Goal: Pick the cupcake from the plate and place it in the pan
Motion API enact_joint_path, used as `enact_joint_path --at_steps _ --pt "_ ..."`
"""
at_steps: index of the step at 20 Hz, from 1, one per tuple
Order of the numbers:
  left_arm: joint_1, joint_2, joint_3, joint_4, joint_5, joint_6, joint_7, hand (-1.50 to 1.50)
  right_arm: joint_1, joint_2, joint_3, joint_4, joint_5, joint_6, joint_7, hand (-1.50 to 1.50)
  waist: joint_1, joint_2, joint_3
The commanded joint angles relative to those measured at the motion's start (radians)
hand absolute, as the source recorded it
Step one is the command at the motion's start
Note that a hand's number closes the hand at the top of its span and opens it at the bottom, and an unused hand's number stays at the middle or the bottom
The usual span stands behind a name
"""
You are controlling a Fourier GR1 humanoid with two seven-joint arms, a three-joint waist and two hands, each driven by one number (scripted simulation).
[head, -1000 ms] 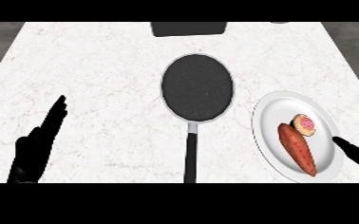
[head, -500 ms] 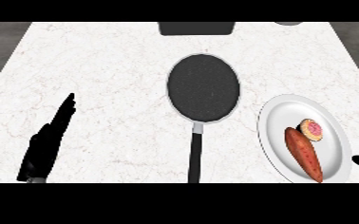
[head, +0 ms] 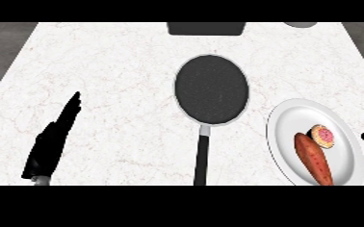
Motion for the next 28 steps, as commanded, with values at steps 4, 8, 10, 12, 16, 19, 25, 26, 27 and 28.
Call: enact_joint_path --at_steps 4,8,10,12,16,19,25,26,27,28 --pt "-0.007 -0.031 0.0 -0.002 -0.035 0.006 0.018 0.0 -0.191 -0.013 0.084 0.143 -0.062 0.128 0.153 -1.5 0.009 0.001 0.001" --pt "-0.003 -0.049 -0.026 -0.012 -0.051 0.008 0.012 0.0 -0.214 -0.02 0.193 0.154 -0.098 0.179 0.206 -1.5 0.018 0.003 0.001" --pt "-0.069 -0.028 0.012 0.008 -0.019 -0.028 0.043 0.0 -0.271 -0.06 0.186 0.205 -0.159 0.248 0.24 -1.5 0.014 0.005 0.0" --pt "0.009 -0.024 0.003 -0.006 -0.044 -0.015 0.005 0.0 -0.289 -0.052 0.202 0.255 -0.182 0.257 0.243 -1.5 0.021 0.003 0.001" --pt "-0.022 -0.048 0.02 0.034 -0.035 -0.025 0.002 0.0 -0.309 -0.025 0.273 0.272 -0.184 0.261 0.241 -1.5 0.006 0.002 0.001" --pt "0.025 -0.004 0.056 -0.037 -0.006 -0.058 0.012 0.0 -0.362 -0.012 0.298 0.261 -0.196 0.234 0.298 -1.5 0.008 -0.003 0.001" --pt "-0.028 -0.03 0.058 0.008 -0.032 -0.054 0.027 0.0 -0.411 0.013 0.371 0.373 -0.208 0.286 0.281 -1.5 0.002 0.001 0.001" --pt "-0.008 -0.063 0.003 0.007 -0.077 -0.031 0.019 0.0 -0.441 0.009 0.358 0.432 -0.227 0.303 0.281 -1.5 0.008 0.003 0.001" --pt "-0.039 -0.079 0.037 0.06 -0.066 -0.023 0.0 0.0 -0.398 0.042 0.402 0.4 -0.195 0.281 0.242 -1.5 -0.005 0.001 0.001" --pt "-0.046 -0.066 0.039 0.013 -0.064 -0.031 0.031 0.0 -0.459 0.039 0.408 0.398 -0.194 0.278 0.304 -1.5 0.003 0.0 0.001"
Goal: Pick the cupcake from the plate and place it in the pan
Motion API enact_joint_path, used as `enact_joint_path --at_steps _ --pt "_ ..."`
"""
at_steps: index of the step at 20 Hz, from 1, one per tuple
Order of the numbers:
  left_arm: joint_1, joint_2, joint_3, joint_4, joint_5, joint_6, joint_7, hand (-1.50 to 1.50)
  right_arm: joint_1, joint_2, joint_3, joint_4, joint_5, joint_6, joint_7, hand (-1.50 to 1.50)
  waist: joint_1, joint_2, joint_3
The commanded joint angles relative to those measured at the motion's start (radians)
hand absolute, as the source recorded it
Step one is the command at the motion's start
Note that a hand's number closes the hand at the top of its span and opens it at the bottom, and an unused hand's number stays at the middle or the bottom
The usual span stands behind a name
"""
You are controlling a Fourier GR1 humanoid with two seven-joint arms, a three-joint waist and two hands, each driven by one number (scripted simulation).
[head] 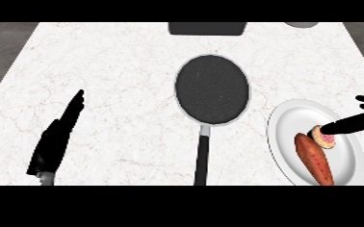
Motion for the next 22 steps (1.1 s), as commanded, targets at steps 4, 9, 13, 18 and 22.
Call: enact_joint_path --at_steps 4,9,13,18,22 --pt "0.024 0.01 0.029 -0.022 0.003 -0.02 0.006 0.0 -0.09 0.04 0.057 0.07 0.009 0.015 0.216 -1.5 -0.001 -0.003 0.0" --pt "0.016 -0.014 0.018 -0.012 -0.028 -0.015 0.014 0.0 -0.117 0.074 0.077 0.157 0.005 0.045 0.177 -1.5 -0.003 -0.002 0.0" --pt "0.014 -0.003 0.055 -0.008 -0.016 -0.035 0.011 0.0 -0.063 0.094 0.093 0.146 0.012 0.023 0.137 -1.5 -0.012 -0.003 0.0" --pt "0.009 -0.039 0.038 -0.028 -0.045 -0.02 0.047 0.0 -0.066 0.138 0.115 0.156 0.037 0.016 0.134 -1.5 -0.012 -0.003 0.001" --pt "0.006 -0.037 0.062 -0.014 -0.043 -0.041 0.024 0.0 -0.091 0.187 0.116 0.233 0.069 -0.012 0.111 -1.5 -0.011 -0.002 0.001"
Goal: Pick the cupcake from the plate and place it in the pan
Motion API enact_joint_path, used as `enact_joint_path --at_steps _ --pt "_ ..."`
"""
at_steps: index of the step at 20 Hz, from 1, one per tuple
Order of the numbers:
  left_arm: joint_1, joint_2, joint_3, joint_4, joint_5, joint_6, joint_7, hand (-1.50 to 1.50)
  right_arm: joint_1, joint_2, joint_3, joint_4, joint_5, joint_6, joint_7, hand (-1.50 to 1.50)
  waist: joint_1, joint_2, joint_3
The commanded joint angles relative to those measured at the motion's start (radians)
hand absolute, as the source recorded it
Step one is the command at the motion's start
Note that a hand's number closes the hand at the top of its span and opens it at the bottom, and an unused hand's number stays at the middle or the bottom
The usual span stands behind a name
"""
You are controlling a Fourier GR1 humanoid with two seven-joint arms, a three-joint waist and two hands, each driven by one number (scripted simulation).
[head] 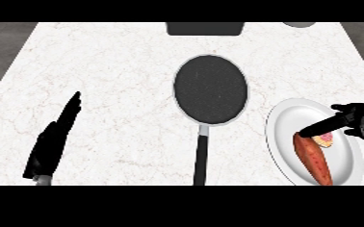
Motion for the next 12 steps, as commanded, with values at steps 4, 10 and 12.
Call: enact_joint_path --at_steps 4,10,12 --pt "-0.008 -0.064 -0.016 0.038 -0.057 0.018 -0.022 0.0 -0.013 0.081 -0.001 0.028 0.067 -0.029 0.127 -1.5 -0.005 0.0 0.0" --pt "0.009 -0.036 0.026 -0.039 -0.028 -0.044 0.027 0.0 -0.019 0.14 -0.067 0.126 0.125 -0.063 0.037 1.5 -0.002 0.0 0.001" --pt "0.029 -0.029 0.065 0.024 -0.014 -0.066 -0.053 0.0 0.006 0.148 -0.085 0.087 0.128 -0.064 0.025 1.5 -0.005 -0.001 0.0"
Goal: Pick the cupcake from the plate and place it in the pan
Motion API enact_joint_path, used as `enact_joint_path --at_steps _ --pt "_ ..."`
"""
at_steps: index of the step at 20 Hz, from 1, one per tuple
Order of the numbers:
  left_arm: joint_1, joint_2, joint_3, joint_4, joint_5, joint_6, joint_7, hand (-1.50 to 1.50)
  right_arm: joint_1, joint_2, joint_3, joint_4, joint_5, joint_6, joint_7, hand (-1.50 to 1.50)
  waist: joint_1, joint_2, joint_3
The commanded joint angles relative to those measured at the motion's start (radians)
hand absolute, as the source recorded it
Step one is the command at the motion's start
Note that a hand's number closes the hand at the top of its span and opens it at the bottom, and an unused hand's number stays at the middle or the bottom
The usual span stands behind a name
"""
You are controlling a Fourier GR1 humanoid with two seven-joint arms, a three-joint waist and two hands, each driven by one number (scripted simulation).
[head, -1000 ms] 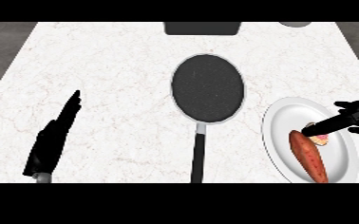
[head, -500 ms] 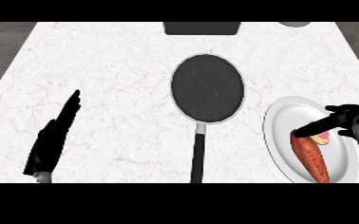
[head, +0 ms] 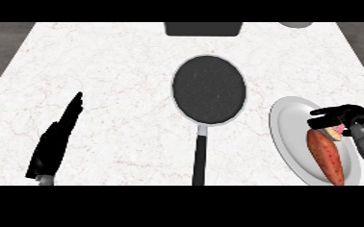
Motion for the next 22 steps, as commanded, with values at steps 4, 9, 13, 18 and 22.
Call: enact_joint_path --at_steps 4,9,13,18,22 --pt "0.032 -0.007 0.036 0.025 -0.01 -0.025 -0.066 0.0 0.026 0.058 -0.08 -0.037 0.002 -0.041 0.076 1.5 0.001 0.003 0.009" --pt "0.012 -0.021 0.002 -0.008 -0.023 -0.016 -0.007 0.0 0.075 -0.038 0.128 -0.121 0.151 0.212 -0.277 1.5 0.011 0.002 0.011" --pt "0.003 -0.017 0.023 0.004 -0.005 -0.023 0.009 0.0 0.044 -0.157 0.216 -0.179 0.288 0.323 -0.48 1.5 0.013 0.004 0.011" --pt "0.024 -0.042 0.003 -0.02 -0.032 -0.002 0.004 0.0 0.024 -0.213 0.169 -0.188 0.488 0.114 -0.599 1.5 -0.002 0.0 0.01" --pt "0.028 0.004 0.041 -0.011 -0.008 -0.037 -0.009 0.0 -0.046 -0.236 0.112 -0.264 0.595 -0.055 -0.714 1.5 0.001 -0.005 0.01"
